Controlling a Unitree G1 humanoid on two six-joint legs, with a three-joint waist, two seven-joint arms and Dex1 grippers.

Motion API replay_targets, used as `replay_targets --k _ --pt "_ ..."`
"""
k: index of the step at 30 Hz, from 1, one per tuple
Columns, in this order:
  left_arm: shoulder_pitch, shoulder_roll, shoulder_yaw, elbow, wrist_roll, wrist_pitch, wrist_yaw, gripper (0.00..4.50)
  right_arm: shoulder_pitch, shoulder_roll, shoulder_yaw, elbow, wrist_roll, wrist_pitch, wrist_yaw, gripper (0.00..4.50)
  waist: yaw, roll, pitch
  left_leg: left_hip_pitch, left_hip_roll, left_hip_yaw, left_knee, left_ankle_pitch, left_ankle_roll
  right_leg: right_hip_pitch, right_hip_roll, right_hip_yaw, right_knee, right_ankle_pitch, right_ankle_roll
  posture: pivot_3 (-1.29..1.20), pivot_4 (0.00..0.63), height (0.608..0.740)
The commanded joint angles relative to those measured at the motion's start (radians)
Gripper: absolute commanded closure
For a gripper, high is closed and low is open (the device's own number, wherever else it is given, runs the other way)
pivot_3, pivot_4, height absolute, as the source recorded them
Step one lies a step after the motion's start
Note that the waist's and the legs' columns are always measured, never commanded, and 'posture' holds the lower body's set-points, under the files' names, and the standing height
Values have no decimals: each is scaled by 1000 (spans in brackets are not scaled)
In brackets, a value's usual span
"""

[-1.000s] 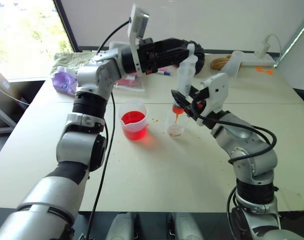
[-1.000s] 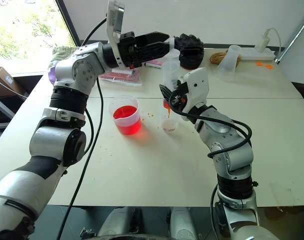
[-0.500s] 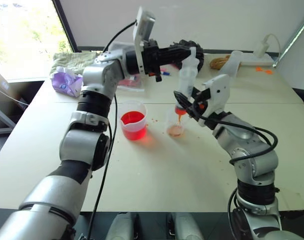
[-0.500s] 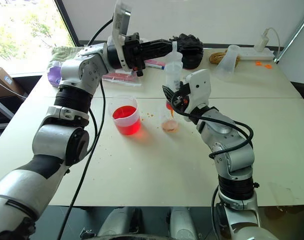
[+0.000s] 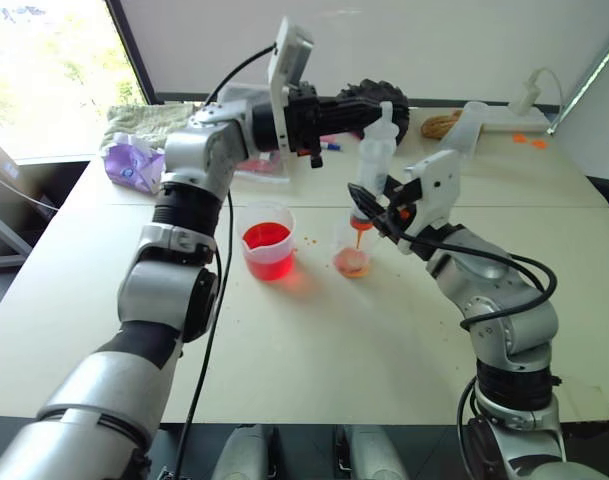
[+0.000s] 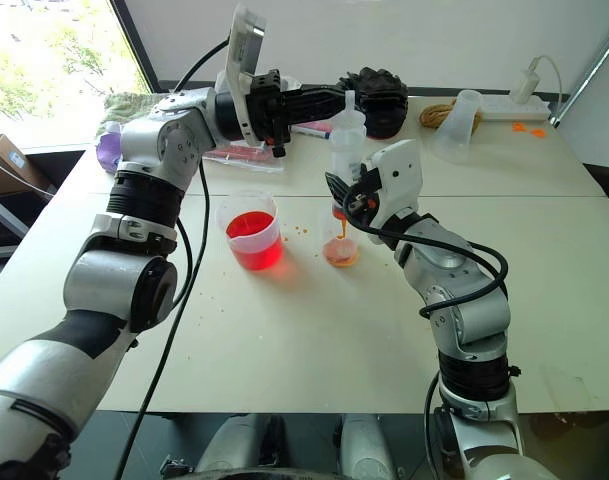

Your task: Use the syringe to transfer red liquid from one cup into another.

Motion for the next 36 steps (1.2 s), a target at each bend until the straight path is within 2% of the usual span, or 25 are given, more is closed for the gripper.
replay_targets --k 1,23,36 --pt "18 -17 -37 -50 4 24 -18 4459 -28 -4 -8 -29 -2 -47 2 3055 0 0 0 0 0 0 0 0 0 0 0 0 0 0 0 0 150 740" --pt "134 -3 -62 -177 12 87 4 4459 -47 -15 -23 -15 -2 -50 12 3055 0 0 0 0 0 0 1 0 0 0 0 0 0 0 0 0 150 740" --pt "98 16 -2 -182 -35 123 50 4459 -55 -31 -26 -10 21 -17 33 3055 1 0 0 -4 1 -1 11 -2 3 0 1 0 1 0 0 0 150 740"
